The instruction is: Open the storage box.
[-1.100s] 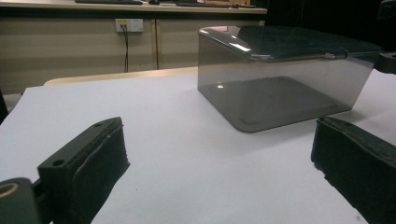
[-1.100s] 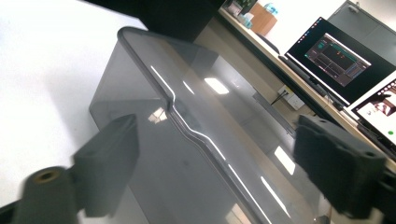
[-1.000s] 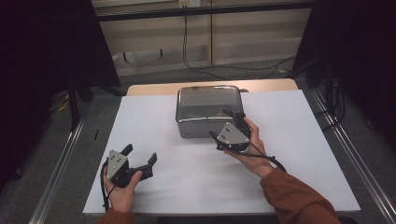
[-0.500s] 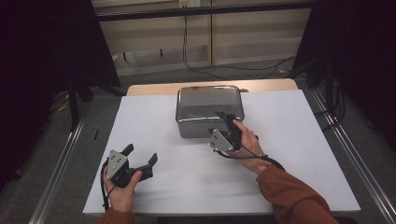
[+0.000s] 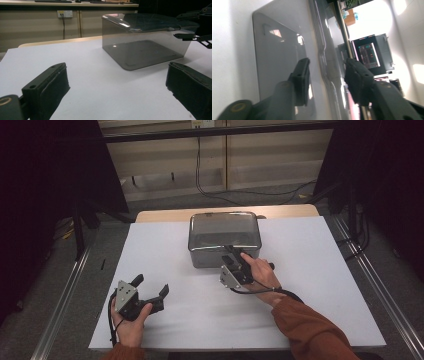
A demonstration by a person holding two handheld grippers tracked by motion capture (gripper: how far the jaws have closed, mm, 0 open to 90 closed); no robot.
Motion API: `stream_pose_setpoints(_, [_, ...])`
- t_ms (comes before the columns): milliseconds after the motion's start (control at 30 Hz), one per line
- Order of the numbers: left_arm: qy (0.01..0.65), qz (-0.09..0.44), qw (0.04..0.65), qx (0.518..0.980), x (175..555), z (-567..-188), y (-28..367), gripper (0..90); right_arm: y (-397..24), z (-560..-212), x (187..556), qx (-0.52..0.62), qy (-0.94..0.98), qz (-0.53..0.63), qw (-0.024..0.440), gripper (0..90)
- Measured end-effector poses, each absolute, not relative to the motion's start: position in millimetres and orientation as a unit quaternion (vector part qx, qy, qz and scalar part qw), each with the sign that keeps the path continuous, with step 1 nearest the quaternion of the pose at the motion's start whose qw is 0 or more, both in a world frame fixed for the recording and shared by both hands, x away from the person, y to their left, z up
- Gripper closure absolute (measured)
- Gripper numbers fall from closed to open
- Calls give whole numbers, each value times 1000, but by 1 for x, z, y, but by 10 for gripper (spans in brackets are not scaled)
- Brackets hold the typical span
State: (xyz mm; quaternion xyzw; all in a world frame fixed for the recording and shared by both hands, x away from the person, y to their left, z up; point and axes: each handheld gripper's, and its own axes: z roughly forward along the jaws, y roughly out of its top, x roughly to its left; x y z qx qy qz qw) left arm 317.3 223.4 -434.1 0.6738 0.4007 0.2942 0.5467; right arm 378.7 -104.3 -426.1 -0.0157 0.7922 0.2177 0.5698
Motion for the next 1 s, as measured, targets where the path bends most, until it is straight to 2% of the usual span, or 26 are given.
stream_pose_setpoints(367, [402,281,550,676,319,-434,223,40,-100,-430,376,-40,782,192,591,752])
stream_pose_setpoints(1000, [382,265,563,683,321,-430,219,57,-101,-428,376,-49,778,196,595,776])
